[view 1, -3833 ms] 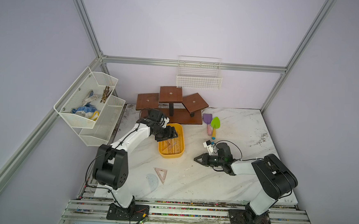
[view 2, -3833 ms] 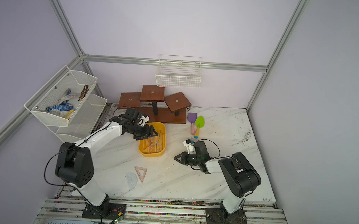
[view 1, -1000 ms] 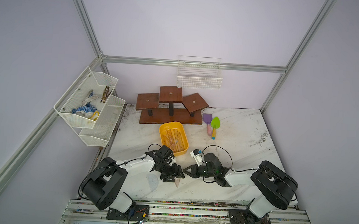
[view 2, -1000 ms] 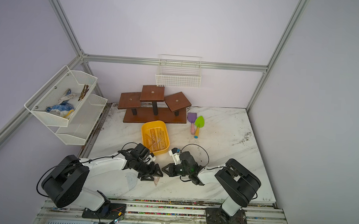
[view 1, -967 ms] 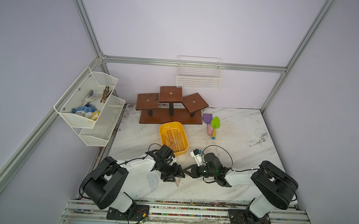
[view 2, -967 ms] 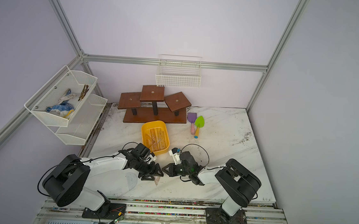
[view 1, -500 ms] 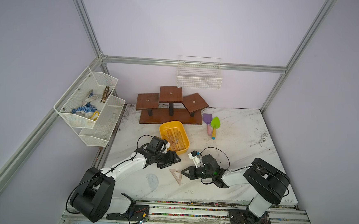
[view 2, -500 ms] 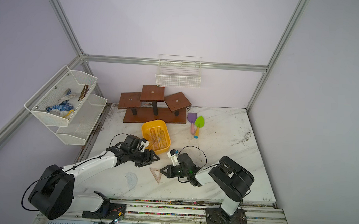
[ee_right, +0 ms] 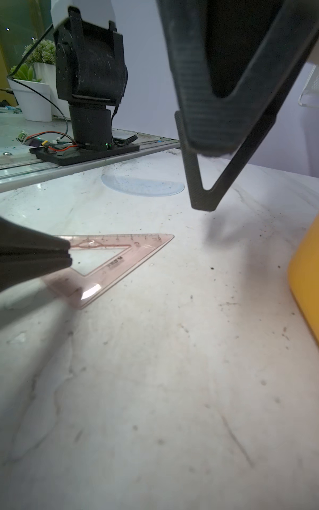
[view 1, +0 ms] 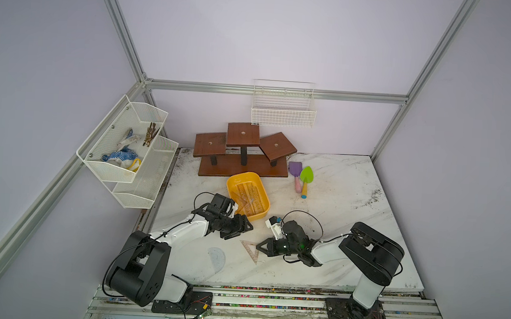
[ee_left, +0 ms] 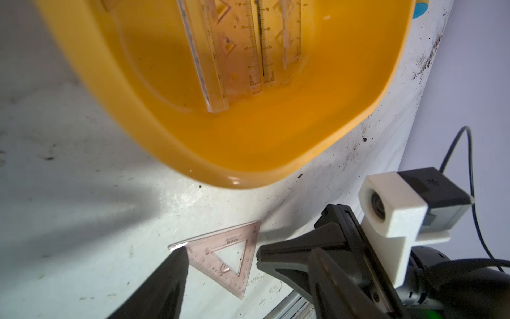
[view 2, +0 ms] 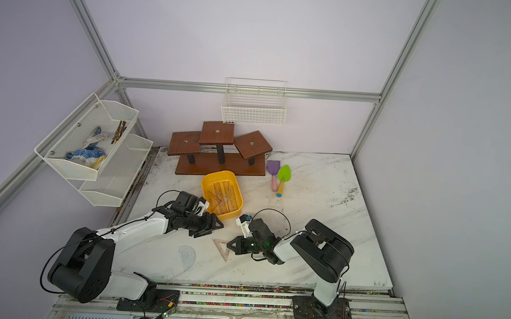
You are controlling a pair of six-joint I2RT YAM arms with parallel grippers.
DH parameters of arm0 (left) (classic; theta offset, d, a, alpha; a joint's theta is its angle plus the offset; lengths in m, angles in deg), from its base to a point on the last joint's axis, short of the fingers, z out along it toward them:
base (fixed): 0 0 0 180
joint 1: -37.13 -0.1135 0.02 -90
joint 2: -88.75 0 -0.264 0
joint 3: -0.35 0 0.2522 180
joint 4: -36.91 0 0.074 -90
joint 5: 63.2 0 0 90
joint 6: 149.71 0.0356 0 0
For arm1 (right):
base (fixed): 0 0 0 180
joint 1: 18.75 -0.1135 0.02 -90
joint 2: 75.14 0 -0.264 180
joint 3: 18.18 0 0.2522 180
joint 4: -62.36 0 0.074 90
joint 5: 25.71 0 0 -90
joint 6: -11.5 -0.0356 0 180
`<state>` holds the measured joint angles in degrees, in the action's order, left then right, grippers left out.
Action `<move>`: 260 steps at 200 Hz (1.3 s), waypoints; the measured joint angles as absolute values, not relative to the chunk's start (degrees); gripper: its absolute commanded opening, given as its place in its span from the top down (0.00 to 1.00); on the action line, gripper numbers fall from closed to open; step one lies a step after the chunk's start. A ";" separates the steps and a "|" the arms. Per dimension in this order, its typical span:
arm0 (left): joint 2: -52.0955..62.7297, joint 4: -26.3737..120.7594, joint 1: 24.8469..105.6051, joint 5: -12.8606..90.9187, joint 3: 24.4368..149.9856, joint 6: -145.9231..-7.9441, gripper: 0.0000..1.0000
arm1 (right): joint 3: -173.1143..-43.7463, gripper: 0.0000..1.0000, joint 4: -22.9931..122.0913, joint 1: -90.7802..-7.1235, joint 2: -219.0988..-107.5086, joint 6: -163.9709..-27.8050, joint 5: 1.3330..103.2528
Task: Put the scattered rulers into the storage box
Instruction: Pick up the ruler from the center of the board.
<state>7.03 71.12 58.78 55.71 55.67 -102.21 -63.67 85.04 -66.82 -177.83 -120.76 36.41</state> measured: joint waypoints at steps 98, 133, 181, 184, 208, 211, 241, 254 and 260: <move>4.19 68.78 59.04 57.34 52.65 -102.39 0.26 | -63.64 1.00 85.39 -66.82 -178.66 -119.74 36.35; 3.78 67.14 60.07 57.74 52.21 -103.02 0.30 | -63.49 1.00 85.66 -66.80 -178.66 -119.52 36.37; 3.01 65.35 61.79 58.07 51.69 -104.55 0.49 | -63.23 1.00 86.62 -66.76 -178.93 -119.36 36.37; 2.97 65.33 61.95 58.07 51.67 -104.79 0.51 | -63.21 1.00 86.64 -66.76 -178.93 -119.34 36.37; 2.49 65.11 62.38 58.13 51.27 -105.21 0.75 | -63.21 1.00 86.79 -66.74 -178.97 -119.32 36.37; 2.49 65.13 62.40 58.15 51.19 -105.49 0.78 | -63.21 1.00 86.81 -66.74 -178.97 -119.32 36.37; 2.71 64.74 62.38 59.14 50.77 -105.45 1.00 | -63.12 1.00 86.90 -66.69 -178.95 -119.30 36.33; 3.67 64.91 62.38 59.73 50.79 -105.49 1.00 | -63.12 1.00 86.29 -66.37 -178.60 -119.06 36.13; 4.19 65.37 62.40 59.88 50.95 -105.51 1.00 | -63.12 1.00 85.55 -66.06 -178.18 -118.82 36.13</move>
<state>4.19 65.37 62.40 59.88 50.95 -105.51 -63.12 85.55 -66.06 -178.18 -118.82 36.13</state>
